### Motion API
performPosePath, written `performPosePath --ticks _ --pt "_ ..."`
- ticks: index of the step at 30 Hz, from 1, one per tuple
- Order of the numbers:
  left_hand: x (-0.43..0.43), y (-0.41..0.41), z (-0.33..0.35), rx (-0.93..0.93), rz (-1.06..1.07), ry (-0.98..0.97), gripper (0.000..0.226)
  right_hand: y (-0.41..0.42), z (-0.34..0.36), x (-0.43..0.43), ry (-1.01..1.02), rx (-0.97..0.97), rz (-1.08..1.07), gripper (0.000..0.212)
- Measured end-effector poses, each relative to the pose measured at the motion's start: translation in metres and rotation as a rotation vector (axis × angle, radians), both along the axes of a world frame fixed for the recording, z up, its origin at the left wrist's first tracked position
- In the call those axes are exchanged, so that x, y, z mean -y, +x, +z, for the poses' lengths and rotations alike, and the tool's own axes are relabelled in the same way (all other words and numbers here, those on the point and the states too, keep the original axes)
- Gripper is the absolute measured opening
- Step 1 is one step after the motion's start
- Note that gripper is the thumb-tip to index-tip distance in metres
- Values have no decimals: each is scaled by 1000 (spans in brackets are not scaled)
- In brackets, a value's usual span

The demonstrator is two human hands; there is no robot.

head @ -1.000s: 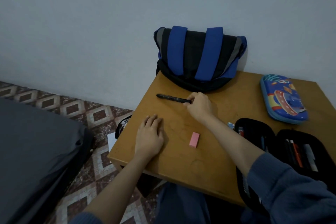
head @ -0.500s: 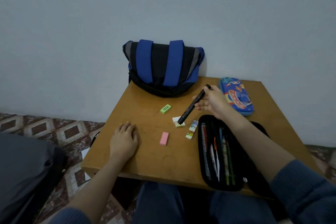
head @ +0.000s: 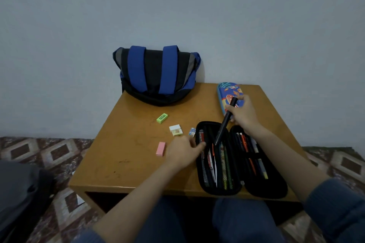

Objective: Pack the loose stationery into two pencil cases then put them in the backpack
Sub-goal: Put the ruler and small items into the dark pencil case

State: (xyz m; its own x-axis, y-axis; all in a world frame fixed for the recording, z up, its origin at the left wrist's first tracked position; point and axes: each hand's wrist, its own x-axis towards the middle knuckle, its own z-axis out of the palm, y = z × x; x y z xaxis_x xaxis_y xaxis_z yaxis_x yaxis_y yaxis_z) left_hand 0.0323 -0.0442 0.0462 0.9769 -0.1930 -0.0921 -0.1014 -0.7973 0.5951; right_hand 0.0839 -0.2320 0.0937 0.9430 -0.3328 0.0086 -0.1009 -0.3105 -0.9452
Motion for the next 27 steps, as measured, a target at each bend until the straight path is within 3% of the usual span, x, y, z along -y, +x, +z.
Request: performPosePath --ticks 5,10,14,21,27 --pt "14 -9 -4 -75 -102 80 25 -4 -14 -3 -40 -70 32 22" --pt "8 -8 -5 -157 -46 -93 18 -7 -23 -9 42 -158 59 19" --pt "4 -8 -4 -281 20 -353 11 -6 -28 -18 109 -284 102 34" --pt "7 -12 -5 -248 21 -484 18 -18 -30 -31 61 -524 303 61" --pt "7 -11 -5 -220 14 -495 15 -24 -32 -46 -132 -541 312 35"
